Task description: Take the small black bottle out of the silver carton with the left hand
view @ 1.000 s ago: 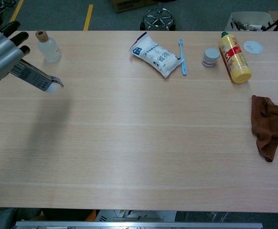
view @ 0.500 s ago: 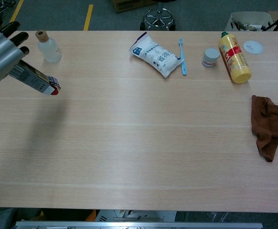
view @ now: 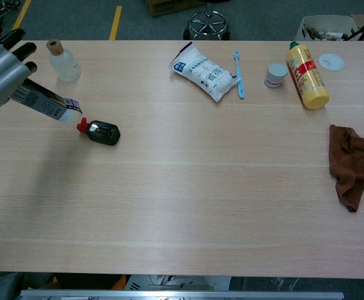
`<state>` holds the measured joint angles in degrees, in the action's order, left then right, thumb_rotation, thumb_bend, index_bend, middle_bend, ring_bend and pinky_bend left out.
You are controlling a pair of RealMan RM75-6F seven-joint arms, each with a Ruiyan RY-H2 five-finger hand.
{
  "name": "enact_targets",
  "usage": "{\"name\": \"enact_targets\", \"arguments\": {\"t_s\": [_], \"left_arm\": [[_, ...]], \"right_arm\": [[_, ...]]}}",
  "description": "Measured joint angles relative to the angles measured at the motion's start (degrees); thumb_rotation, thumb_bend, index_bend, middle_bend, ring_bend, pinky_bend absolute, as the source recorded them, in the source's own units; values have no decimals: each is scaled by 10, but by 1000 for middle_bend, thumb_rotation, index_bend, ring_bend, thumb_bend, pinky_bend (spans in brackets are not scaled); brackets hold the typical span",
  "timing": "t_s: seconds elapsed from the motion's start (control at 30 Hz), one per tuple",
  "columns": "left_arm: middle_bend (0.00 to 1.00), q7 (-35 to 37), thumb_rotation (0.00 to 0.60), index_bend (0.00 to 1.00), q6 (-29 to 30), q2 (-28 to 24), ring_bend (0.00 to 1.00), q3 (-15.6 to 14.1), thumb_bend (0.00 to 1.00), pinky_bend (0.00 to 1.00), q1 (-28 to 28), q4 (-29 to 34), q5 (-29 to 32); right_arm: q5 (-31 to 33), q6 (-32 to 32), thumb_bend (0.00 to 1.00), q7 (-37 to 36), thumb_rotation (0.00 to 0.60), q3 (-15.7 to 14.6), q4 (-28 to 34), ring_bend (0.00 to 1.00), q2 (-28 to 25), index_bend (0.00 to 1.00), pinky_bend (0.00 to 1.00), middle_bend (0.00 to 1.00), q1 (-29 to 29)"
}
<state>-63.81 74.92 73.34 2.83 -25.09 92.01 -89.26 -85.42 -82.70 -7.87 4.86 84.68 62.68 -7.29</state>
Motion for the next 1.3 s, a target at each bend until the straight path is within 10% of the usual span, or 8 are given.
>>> {"name": "enact_targets", "arguments": {"t_s": [1.3], "left_arm": [[224,393,600,601,-46,45,170,-13,112,321,102,20,206]], "right_arm": [[-1,4,226,16,600,-1,13,172,-2,326,241,235,-3]]}}
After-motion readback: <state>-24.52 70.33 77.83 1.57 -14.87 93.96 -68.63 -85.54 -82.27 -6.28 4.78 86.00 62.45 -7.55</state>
